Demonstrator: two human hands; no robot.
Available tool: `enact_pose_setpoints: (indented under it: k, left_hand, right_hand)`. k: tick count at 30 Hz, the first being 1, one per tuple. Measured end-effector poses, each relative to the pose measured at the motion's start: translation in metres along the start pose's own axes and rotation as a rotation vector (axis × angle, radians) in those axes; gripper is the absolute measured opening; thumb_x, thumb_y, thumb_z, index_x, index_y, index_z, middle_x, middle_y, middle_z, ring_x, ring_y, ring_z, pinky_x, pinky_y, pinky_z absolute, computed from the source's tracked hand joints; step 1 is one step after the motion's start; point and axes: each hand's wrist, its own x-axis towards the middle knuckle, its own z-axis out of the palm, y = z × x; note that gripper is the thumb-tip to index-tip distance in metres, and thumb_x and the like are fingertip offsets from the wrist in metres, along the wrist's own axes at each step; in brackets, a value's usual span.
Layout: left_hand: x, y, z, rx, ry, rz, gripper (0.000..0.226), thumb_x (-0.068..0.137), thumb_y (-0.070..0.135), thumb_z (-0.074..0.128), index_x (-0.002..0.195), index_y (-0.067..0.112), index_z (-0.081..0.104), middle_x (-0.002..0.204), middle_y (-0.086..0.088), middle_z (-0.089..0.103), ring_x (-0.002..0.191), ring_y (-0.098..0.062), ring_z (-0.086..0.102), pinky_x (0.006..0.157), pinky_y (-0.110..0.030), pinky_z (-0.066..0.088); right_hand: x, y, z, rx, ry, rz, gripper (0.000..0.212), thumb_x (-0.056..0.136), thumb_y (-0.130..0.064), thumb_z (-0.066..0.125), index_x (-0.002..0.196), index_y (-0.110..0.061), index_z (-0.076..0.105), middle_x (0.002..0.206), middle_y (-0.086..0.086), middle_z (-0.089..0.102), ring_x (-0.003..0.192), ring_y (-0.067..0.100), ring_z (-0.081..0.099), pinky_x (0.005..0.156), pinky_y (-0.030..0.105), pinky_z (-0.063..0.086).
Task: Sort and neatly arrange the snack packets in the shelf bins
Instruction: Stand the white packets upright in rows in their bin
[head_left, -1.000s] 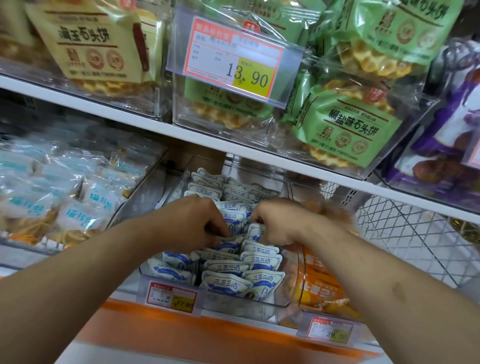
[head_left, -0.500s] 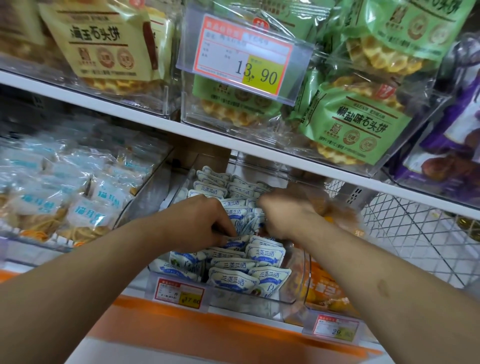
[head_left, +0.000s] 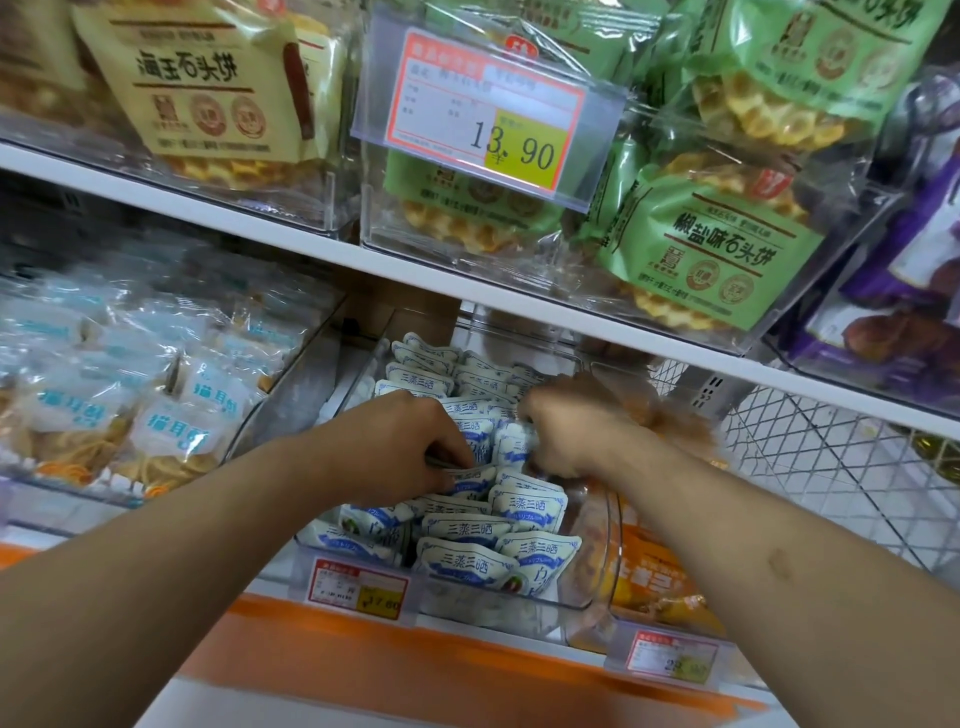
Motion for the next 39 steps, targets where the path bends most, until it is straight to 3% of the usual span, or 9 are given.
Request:
enact_pose_setpoints:
  k: [5, 8, 16, 20, 24, 28, 31, 35, 39]
  left_hand:
    - [0.002, -0.002, 0.002, -0.004, 0.016, 0.013, 0.03, 0.088, 0.036, 0.077, 0.117, 0.045, 0.073, 0.109, 0.025, 0.073, 0.097, 0.008, 0.065, 0.075, 0.0, 0.039]
    - [0.002, -0.001, 0.001, -0.003, 0.017, 0.018, 0.029, 0.088, 0.036, 0.077, 0.116, 0.044, 0.074, 0.11, 0.025, 0.073, 0.097, 0.007, 0.065, 0.078, -0.002, 0.041]
    - [0.001, 0.001, 0.005, 0.019, 0.021, 0.006, 0.028, 0.09, 0.034, 0.074, 0.117, 0.042, 0.073, 0.112, 0.023, 0.073, 0.1, 0.004, 0.065, 0.092, -0.022, 0.054]
    - [0.004, -0.001, 0.009, 0.02, 0.044, 0.005, 0.03, 0.09, 0.03, 0.075, 0.118, 0.041, 0.073, 0.112, 0.02, 0.074, 0.101, 0.001, 0.066, 0.093, -0.028, 0.056]
    - [0.006, 0.003, 0.013, 0.011, 0.121, 0.003, 0.03, 0.09, 0.022, 0.073, 0.113, 0.04, 0.076, 0.107, 0.018, 0.076, 0.095, -0.001, 0.069, 0.088, -0.029, 0.058]
    - [0.005, 0.009, 0.015, 0.004, 0.185, -0.014, 0.031, 0.088, 0.015, 0.073, 0.105, 0.041, 0.079, 0.095, 0.019, 0.077, 0.083, 0.001, 0.067, 0.078, -0.019, 0.055]
    - [0.003, 0.01, 0.014, -0.058, 0.171, -0.023, 0.027, 0.088, 0.02, 0.076, 0.103, 0.042, 0.079, 0.091, 0.02, 0.076, 0.082, 0.003, 0.067, 0.078, -0.021, 0.055]
    - [0.002, 0.008, 0.005, 0.0, 0.062, -0.078, 0.023, 0.088, 0.038, 0.073, 0.111, 0.04, 0.07, 0.098, 0.018, 0.072, 0.092, -0.002, 0.065, 0.081, -0.027, 0.055]
    - [0.003, 0.006, 0.004, 0.047, 0.021, -0.155, 0.041, 0.09, 0.021, 0.065, 0.126, 0.04, 0.062, 0.116, 0.013, 0.069, 0.105, -0.011, 0.064, 0.089, -0.03, 0.055]
  right_hand:
    - [-0.001, 0.001, -0.008, -0.062, 0.099, 0.022, 0.022, 0.085, -0.027, 0.082, 0.098, -0.016, 0.068, 0.094, 0.006, 0.07, 0.087, 0.026, 0.069, 0.077, 0.031, 0.053]
    - [-0.001, -0.003, -0.008, -0.093, 0.068, 0.016, 0.017, 0.084, -0.018, 0.076, 0.096, -0.017, 0.065, 0.093, 0.006, 0.069, 0.083, 0.025, 0.066, 0.084, 0.035, 0.056]
    - [-0.007, 0.008, -0.004, -0.006, 0.083, 0.015, 0.046, 0.079, -0.051, 0.083, 0.112, -0.026, 0.062, 0.1, -0.003, 0.068, 0.1, 0.022, 0.065, 0.112, 0.044, 0.042]
    - [-0.026, 0.009, -0.01, 0.329, 0.152, 0.044, 0.053, 0.088, -0.038, 0.078, 0.134, -0.024, 0.055, 0.127, 0.002, 0.06, 0.118, 0.024, 0.059, 0.105, 0.038, 0.048]
    - [-0.056, 0.0, 0.0, 0.564, 0.157, -0.008, 0.033, 0.094, -0.018, 0.068, 0.125, -0.027, 0.061, 0.106, -0.013, 0.06, 0.098, 0.013, 0.056, 0.091, 0.027, 0.042]
    - [-0.057, -0.013, 0.015, 0.504, 0.165, -0.073, 0.022, 0.095, -0.032, 0.069, 0.117, -0.033, 0.069, 0.106, -0.008, 0.072, 0.104, 0.017, 0.061, 0.101, 0.036, 0.041]
    - [-0.05, -0.021, 0.014, 0.453, 0.192, -0.066, 0.011, 0.091, -0.031, 0.068, 0.1, -0.032, 0.074, 0.089, -0.003, 0.072, 0.096, 0.026, 0.065, 0.095, 0.037, 0.048]
    - [-0.046, -0.019, 0.009, 0.501, 0.264, 0.025, 0.009, 0.095, -0.021, 0.065, 0.093, -0.029, 0.07, 0.088, -0.003, 0.072, 0.091, 0.025, 0.064, 0.079, 0.034, 0.053]
    - [-0.051, 0.001, 0.008, 0.514, 0.449, 0.099, 0.007, 0.099, -0.017, 0.059, 0.102, -0.024, 0.06, 0.084, 0.006, 0.071, 0.081, 0.032, 0.066, 0.069, 0.041, 0.057]
